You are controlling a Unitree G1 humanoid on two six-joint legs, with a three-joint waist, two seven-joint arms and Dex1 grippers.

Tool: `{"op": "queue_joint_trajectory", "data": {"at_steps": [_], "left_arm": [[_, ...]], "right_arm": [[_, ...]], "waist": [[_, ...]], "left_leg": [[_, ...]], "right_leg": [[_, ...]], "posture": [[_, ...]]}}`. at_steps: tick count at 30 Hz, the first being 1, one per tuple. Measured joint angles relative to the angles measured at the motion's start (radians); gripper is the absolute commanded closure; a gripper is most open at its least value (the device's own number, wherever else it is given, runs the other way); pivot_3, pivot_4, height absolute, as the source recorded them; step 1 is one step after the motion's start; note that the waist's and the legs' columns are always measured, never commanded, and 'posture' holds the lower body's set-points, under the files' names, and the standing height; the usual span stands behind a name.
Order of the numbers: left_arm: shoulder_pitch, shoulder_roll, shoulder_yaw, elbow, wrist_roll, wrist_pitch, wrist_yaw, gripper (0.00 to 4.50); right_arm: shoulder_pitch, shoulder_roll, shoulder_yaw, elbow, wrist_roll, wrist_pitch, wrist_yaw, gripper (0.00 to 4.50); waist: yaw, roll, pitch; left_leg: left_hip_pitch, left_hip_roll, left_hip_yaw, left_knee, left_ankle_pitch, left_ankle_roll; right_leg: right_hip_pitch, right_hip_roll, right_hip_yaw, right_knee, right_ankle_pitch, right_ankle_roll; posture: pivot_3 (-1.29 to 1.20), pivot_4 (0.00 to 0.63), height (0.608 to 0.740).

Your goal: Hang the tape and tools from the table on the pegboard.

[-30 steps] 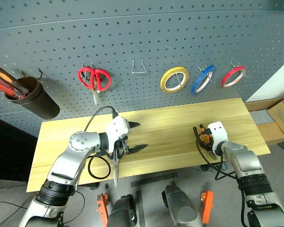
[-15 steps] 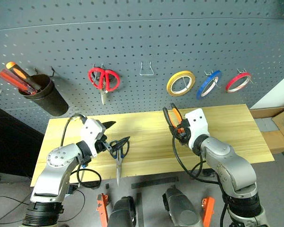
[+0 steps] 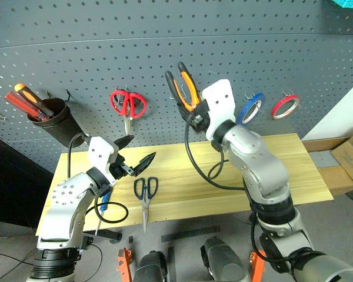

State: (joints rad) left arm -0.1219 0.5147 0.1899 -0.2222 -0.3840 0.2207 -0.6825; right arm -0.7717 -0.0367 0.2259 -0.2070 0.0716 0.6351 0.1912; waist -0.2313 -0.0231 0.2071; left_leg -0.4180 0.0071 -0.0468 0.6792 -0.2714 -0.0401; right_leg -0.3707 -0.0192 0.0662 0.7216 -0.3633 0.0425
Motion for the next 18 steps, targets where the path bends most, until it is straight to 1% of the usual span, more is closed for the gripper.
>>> {"op": "queue_joint_trajectory", "data": {"at_steps": [9, 18], "left_arm": [[-0.037, -0.008, 0.04, -0.008, -0.042, 0.015, 0.042, 0.0], [-0.035, -0.025, 0.038, -0.029, -0.048, 0.032, 0.063, 0.0]], "right_arm": [[-0.197, 0.072, -0.028, 0.301, -0.015, -0.237, -0.02, 2.09], [-0.3, 0.101, -0.07, 0.558, -0.038, -0.44, -0.044, 2.09]], "waist": [[-0.015, 0.0, 0.0], [-0.019, 0.0, 0.0]], "left_leg": [[0.0, 0.0, 0.0, 0.0, 0.002, -0.003], [0.001, 0.001, 0.001, 0.0, 0.003, -0.005]], "right_leg": [[0.0, 0.0, -0.001, 0.0, 0.0, 0.0], [-0.003, 0.0, -0.001, 0.007, 0.0, 0.0]], "posture": [[-0.18, 0.14, 0.74], [-0.16, 0.143, 0.74]]}}
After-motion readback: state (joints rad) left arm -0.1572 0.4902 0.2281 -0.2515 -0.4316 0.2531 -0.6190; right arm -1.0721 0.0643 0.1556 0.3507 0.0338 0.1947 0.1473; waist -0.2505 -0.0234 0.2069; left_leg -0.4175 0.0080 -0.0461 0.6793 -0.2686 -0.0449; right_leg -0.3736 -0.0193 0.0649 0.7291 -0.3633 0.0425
